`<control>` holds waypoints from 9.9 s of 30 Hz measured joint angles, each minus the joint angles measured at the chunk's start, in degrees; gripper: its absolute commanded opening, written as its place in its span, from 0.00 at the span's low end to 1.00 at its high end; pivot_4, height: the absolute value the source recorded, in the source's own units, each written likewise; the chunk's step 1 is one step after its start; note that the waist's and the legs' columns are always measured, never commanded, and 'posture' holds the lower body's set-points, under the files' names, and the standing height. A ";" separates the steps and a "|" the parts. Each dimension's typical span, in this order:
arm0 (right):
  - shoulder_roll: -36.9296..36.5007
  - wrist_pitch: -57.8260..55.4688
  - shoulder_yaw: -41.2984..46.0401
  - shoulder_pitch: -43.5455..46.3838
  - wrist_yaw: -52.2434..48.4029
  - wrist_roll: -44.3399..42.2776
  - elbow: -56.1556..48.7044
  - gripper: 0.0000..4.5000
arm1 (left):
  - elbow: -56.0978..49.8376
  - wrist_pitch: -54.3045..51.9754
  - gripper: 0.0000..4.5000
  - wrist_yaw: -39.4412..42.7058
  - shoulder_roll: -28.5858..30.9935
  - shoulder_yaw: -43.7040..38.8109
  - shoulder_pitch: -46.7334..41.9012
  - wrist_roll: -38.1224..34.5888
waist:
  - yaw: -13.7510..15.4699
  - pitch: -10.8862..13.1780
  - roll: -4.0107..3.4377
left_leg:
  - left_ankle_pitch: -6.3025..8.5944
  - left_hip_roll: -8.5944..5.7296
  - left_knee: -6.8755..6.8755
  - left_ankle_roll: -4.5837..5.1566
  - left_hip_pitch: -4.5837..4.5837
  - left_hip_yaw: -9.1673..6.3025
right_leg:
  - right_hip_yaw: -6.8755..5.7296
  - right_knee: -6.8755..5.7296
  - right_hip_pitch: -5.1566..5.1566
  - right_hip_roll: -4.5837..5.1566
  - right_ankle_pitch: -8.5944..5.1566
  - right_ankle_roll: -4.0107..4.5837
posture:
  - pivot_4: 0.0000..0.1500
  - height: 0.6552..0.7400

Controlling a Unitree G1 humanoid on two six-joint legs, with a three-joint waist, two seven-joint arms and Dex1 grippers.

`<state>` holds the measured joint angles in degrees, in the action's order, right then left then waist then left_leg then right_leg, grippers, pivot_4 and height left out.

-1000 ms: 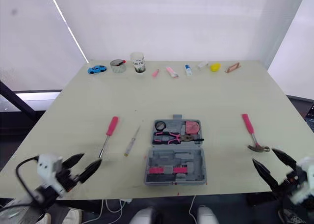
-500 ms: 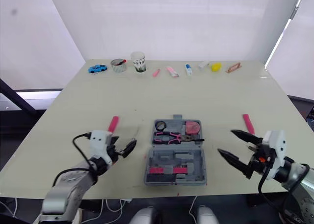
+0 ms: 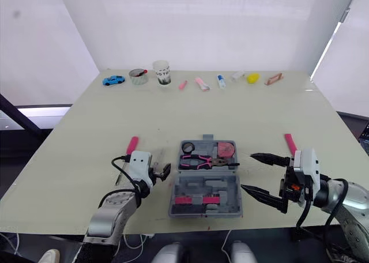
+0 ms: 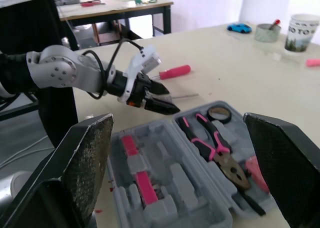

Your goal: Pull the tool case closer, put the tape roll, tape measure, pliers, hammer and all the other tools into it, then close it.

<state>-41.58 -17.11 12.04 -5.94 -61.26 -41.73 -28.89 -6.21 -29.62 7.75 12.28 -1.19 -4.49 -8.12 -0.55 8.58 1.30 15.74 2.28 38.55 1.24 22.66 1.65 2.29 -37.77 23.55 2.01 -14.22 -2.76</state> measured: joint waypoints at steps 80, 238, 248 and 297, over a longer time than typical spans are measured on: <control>3.89 8.83 0.26 -2.71 3.25 8.26 3.54 1.00 | 13.06 14.28 0.03 62.27 20.11 21.95 -28.11 -1.56 | 0.23 0.09 0.03 | -0.01 0.02 0.27 0.00 0.10 0.21 | -0.09 -0.15 0.00 -0.13 -0.01 0.01 | 1.00 1.00; 7.15 7.11 0.95 -2.17 10.71 9.94 6.91 1.00 | 30.21 14.46 0.00 57.41 10.32 8.88 -30.20 -3.00 | -0.11 -0.07 -0.16 | -0.01 -0.01 0.58 0.04 -0.32 -0.37 | 0.08 -0.14 -0.56 -0.29 0.04 -0.05 | 1.00 1.00; 10.90 11.20 3.85 -5.31 14.44 13.17 16.02 1.00 | 10.03 3.67 0.35 48.66 15.98 -7.84 -11.81 -15.20 | -0.18 0.00 -0.25 | 0.07 -0.02 0.45 0.15 0.21 -0.37 | 0.09 -0.15 -0.02 -0.21 0.00 -0.06 | 1.00 1.00; 20.29 11.46 15.51 -16.99 32.81 15.22 17.89 1.00 | 3.55 23.22 1.00 46.56 19.71 -16.66 15.40 -16.91 | -0.05 -0.04 -0.28 | 0.06 0.04 -0.04 0.13 -0.01 0.14 | 0.18 0.00 0.11 0.28 -0.21 0.25 | 1.00 1.00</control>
<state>-21.29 -5.66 27.55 -22.93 -28.45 -26.51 -10.99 -2.65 -6.39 54.31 31.99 -17.85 10.90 -25.03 -0.60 8.53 1.02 15.81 2.32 38.51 1.37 22.65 1.78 2.47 -37.77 23.66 2.29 -14.43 -2.51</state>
